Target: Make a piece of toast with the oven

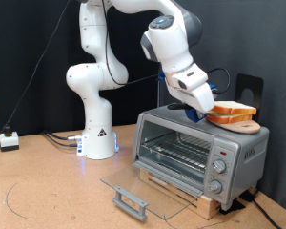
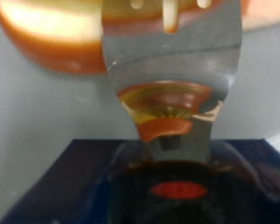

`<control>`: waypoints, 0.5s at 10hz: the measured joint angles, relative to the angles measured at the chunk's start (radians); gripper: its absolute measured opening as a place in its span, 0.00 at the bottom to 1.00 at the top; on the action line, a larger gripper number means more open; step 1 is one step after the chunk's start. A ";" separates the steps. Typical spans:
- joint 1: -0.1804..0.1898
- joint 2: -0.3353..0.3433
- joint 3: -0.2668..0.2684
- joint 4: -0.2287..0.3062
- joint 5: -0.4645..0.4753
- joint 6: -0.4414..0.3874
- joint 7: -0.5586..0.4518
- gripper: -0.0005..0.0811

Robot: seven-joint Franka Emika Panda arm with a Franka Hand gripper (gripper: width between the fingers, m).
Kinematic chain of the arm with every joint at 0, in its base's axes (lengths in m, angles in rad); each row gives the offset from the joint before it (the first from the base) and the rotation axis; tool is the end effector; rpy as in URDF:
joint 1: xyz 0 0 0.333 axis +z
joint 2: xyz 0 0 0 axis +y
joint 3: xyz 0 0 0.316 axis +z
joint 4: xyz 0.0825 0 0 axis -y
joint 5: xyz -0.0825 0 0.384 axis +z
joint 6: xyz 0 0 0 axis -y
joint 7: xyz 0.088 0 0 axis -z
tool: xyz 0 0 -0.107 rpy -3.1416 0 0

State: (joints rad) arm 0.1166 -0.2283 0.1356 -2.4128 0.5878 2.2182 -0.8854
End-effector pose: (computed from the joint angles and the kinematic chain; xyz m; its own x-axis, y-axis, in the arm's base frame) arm 0.4458 0.1340 0.4047 0.7088 0.6361 0.3048 0.7054 -0.6414 -0.3018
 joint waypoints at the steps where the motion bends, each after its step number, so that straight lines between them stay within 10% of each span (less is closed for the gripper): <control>1: 0.001 0.000 0.018 0.000 0.000 0.003 0.015 0.49; 5: 0.003 0.000 0.078 -0.001 0.000 0.034 0.068 0.49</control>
State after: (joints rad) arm 0.1191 -0.2284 0.2132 -2.4134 0.5878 2.2523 -0.8171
